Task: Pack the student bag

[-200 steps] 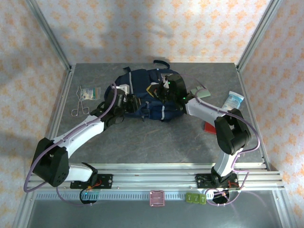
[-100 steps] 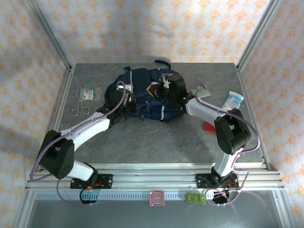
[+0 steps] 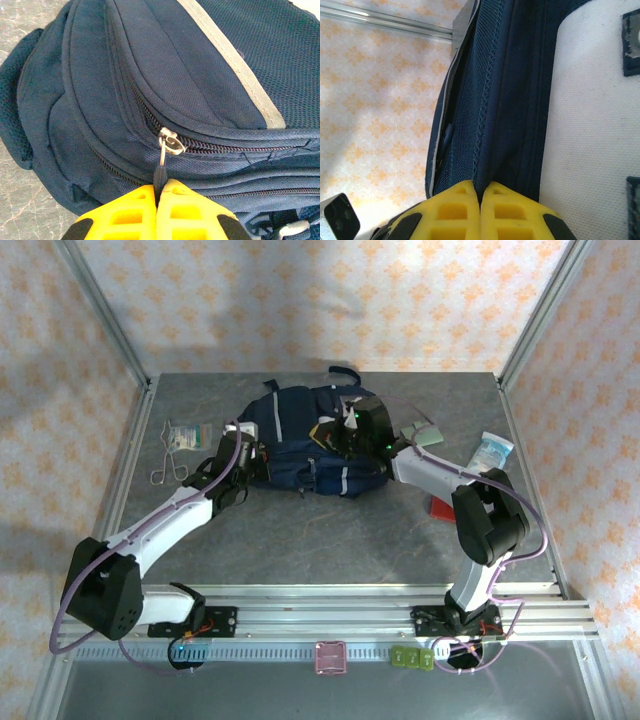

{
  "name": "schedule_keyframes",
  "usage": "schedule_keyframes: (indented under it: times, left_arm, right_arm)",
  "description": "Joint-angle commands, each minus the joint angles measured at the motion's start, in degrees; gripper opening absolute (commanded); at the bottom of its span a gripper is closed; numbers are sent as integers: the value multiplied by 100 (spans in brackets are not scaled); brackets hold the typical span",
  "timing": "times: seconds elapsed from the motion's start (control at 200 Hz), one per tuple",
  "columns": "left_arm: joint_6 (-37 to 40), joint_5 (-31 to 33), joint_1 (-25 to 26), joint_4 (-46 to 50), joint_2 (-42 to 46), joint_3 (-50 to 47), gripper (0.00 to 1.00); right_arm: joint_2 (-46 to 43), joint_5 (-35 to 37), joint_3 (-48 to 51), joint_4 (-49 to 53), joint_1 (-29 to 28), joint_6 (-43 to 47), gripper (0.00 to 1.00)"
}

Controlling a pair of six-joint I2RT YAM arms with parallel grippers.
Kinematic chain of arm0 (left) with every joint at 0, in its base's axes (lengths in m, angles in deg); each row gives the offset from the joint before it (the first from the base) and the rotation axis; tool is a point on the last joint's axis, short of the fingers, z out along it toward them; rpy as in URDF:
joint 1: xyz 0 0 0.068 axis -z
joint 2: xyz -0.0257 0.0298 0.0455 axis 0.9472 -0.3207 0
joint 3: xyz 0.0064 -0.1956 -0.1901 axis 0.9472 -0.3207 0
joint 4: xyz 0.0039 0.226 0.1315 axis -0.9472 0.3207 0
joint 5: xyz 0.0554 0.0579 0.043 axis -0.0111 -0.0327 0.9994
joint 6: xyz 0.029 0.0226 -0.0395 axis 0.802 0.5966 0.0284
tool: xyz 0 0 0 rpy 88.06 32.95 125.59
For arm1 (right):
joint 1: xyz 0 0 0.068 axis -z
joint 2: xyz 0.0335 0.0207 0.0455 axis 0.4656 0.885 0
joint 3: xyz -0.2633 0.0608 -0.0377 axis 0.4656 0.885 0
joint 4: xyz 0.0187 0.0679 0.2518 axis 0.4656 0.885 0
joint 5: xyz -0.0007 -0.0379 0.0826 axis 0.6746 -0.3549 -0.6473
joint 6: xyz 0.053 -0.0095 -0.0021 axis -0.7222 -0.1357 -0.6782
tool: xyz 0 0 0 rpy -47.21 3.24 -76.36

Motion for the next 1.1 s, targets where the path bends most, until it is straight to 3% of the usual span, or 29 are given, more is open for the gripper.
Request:
schedule_keyframes:
  times: [0.0,0.28,0.36,0.43,0.511,0.586,0.861,1.096]
  left_arm:
    - [108,-58,-16,421,39,-112,0]
    - [-91,-710,1102,26,-228,5,0]
    - [-347,-781,1336,-359,-439,68,0]
    - [-527,-827,1467,-721,-631,130,0]
    - [-616,-831,1580,-916,-837,279,0]
    - [-609,-793,1684,-976,-966,401,0]
    - [-471,-563,1805,-844,-1014,379,0]
    - [-362,-265,1908,-749,-1047,391,0]
  right_arm:
    - [70,215,-394,-36,176,507,0]
    - [634,1052,-1803,1596,476,1289,0]
    - [794,1139,-2088,1968,528,1371,9]
    - [765,1161,-2059,2148,525,1327,27]
    - [507,1171,-1652,2223,527,1211,40]
    - [114,1122,-1082,2139,518,1029,46]
    - [-728,448,506,1403,315,358,48]
    - [-254,122,233,979,93,143,46]
